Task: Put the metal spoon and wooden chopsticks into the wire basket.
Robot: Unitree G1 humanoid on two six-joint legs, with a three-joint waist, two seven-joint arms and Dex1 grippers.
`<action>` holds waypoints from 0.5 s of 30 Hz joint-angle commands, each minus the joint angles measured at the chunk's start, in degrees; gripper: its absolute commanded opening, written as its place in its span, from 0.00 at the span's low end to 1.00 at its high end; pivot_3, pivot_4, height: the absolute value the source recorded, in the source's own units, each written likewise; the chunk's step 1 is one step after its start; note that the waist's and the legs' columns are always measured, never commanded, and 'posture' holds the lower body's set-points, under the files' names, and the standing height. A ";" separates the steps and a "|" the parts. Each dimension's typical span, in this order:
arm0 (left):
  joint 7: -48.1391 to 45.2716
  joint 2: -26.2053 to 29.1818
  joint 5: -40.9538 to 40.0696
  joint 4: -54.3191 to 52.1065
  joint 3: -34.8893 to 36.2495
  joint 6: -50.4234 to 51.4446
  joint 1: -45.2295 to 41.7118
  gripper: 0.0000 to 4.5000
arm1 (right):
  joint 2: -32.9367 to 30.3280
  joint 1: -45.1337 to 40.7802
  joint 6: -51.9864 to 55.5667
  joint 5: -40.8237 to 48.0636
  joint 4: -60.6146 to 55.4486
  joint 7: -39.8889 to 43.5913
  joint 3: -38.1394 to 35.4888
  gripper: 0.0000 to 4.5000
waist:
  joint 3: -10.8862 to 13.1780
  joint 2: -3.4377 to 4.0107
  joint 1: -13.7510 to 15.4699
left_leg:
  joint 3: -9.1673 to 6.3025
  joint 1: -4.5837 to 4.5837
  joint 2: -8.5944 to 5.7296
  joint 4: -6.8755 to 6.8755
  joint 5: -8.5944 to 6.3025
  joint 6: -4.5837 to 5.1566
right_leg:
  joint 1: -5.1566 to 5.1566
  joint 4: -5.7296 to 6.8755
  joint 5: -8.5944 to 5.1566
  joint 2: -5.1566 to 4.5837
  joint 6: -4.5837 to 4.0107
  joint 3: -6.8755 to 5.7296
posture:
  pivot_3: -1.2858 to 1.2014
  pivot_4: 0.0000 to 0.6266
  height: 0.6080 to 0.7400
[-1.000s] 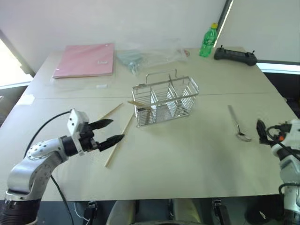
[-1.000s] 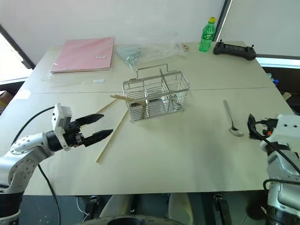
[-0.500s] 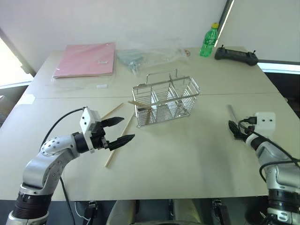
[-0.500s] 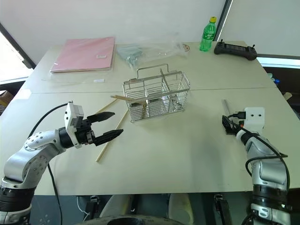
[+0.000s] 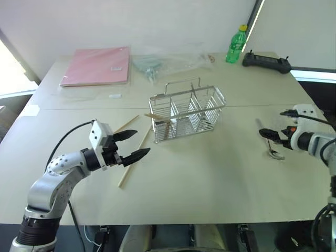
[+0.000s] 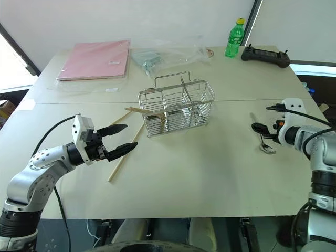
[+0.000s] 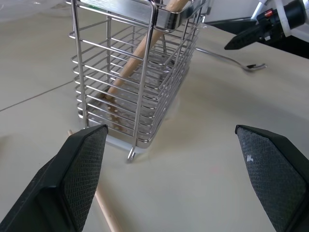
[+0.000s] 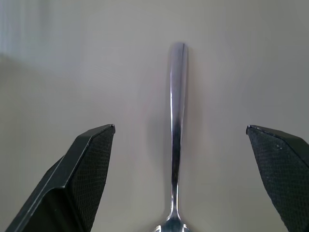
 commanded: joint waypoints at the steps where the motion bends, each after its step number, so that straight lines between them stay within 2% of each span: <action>1: 0.16 -0.17 -0.26 -1.27 1.16 -1.15 0.34 0.99 | -4.08 -1.26 3.34 1.33 -1.63 4.49 3.05 1.00 | 0.00 -0.01 -0.02 | 0.00 0.00 0.01 0.00 0.00 0.00 | 0.00 0.00 0.00 0.01 0.00 -0.02 | 0.52 0.24 0.76; 7: -0.64 -0.09 -1.29 -2.05 1.21 -0.60 1.35 0.99 | -7.41 -3.18 3.34 1.18 -0.58 9.25 7.24 1.00 | 0.01 -0.01 -0.16 | 0.04 0.00 0.01 0.00 0.00 0.00 | -0.02 0.00 0.00 0.01 0.02 -0.01 | 0.52 0.24 0.76; 15: -1.07 -0.16 -2.53 -2.84 1.69 0.17 1.81 0.99 | -5.56 -5.64 -2.51 -2.91 5.10 10.24 13.04 1.00 | 0.03 -0.06 0.05 | 0.03 -0.02 0.01 0.00 -0.01 -0.01 | -0.02 -0.01 0.01 0.00 0.03 -0.02 | 0.52 0.24 0.76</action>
